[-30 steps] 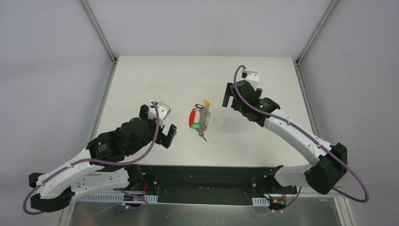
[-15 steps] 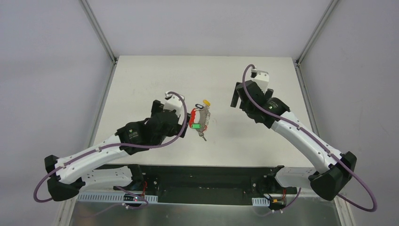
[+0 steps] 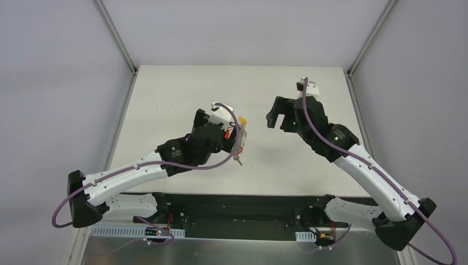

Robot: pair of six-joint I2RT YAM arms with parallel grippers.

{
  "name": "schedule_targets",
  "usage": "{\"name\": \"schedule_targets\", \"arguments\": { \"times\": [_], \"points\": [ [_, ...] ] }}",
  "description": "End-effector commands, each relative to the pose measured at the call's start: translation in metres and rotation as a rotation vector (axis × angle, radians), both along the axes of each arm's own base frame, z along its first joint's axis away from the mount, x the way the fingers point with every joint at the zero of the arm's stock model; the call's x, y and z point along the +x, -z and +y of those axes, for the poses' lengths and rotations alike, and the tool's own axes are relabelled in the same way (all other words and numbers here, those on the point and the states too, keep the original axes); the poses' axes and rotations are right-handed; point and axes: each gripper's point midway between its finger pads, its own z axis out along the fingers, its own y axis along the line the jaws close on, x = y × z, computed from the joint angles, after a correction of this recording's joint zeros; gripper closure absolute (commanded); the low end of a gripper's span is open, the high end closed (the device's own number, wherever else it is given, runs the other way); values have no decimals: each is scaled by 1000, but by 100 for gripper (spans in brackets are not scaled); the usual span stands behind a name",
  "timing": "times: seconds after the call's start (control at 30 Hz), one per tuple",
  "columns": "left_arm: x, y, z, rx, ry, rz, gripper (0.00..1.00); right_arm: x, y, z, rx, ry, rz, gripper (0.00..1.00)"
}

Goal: Put the keys on the keyring

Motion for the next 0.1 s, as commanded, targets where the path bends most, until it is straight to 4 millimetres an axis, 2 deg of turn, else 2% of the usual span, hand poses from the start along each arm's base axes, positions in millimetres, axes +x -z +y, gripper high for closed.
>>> {"name": "schedule_targets", "arguments": {
  "times": [0.0, 0.07],
  "points": [
    [5, -32, -12, -101, 47, -81, 1, -15, -36, 28, 88, -178, -102, 1],
    [5, -33, -13, -110, 50, -86, 1, -17, -43, 29, 85, -188, -138, 1]
  ]
}}
